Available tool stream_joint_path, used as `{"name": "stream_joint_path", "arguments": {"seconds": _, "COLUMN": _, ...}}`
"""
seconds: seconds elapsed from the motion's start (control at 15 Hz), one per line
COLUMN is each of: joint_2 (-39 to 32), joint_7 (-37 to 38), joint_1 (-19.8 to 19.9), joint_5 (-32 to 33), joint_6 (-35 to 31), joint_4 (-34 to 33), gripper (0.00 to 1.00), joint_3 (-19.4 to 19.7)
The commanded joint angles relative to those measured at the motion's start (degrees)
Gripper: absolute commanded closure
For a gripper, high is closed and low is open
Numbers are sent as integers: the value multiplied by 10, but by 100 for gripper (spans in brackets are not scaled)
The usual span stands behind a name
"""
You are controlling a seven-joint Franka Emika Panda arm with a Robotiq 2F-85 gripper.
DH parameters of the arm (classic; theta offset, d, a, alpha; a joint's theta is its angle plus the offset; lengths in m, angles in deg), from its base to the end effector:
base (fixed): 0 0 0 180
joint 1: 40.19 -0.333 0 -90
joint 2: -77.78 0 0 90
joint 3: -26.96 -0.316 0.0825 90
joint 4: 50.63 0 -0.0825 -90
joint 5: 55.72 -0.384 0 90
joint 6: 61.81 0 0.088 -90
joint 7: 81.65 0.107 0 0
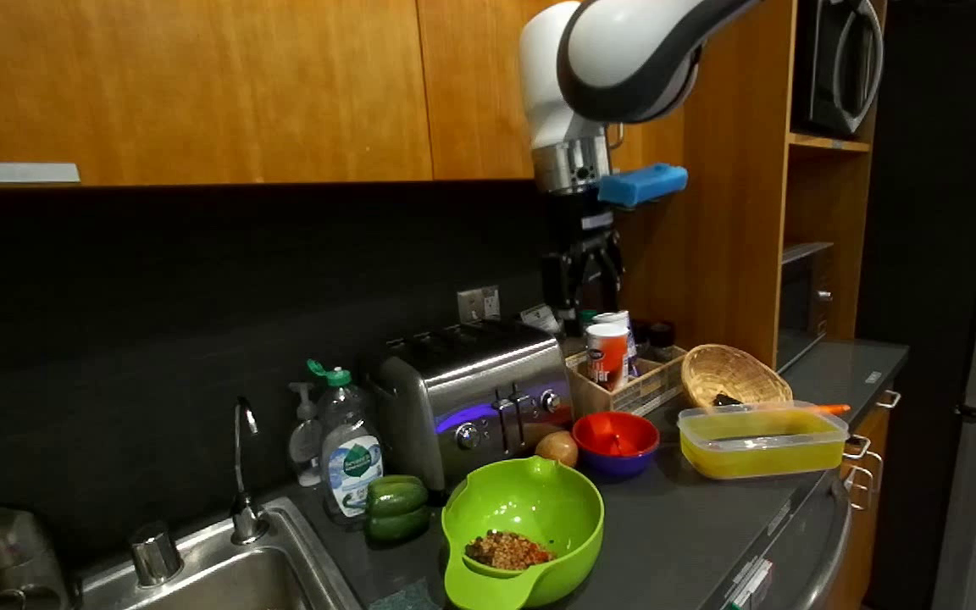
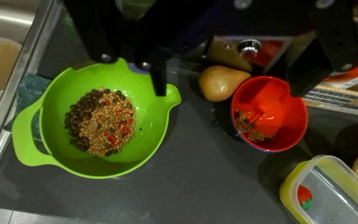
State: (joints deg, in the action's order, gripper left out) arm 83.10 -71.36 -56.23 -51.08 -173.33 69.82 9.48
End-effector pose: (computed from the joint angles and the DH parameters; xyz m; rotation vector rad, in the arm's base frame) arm 0.4327 0.2833 0.4527 2.9500 0.6528 -0.0375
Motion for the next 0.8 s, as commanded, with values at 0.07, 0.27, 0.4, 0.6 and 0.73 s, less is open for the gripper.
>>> {"name": "stream_joint_path", "arguments": {"seconds": 0.07, "joint_2": -28, "joint_7": -34, "joint_1": 16, "joint_5": -34, "joint_6": 87, "joint_4": -106, "gripper": 0, "joint_3": 21}}
{"name": "stream_joint_path", "arguments": {"seconds": 0.27, "joint_2": -31, "joint_7": -24, "joint_1": 23, "joint_5": -92, "joint_6": 71, "joint_4": -115, "gripper": 0, "joint_3": 32}}
{"name": "stream_joint_path", "arguments": {"seconds": 0.4, "joint_2": -31, "joint_7": -7, "joint_1": 26, "joint_5": -133, "joint_6": 44, "joint_4": -104, "gripper": 0, "joint_3": 37}}
{"name": "stream_joint_path", "arguments": {"seconds": 0.6, "joint_2": -35, "joint_7": 21, "joint_1": 25, "joint_5": -191, "joint_6": -22, "joint_4": -77, "gripper": 0, "joint_3": 38}}
{"name": "stream_joint_path", "arguments": {"seconds": 0.73, "joint_2": -37, "joint_7": 35, "joint_1": 21, "joint_5": -225, "joint_6": -79, "joint_4": -48, "gripper": 0, "joint_3": 34}}
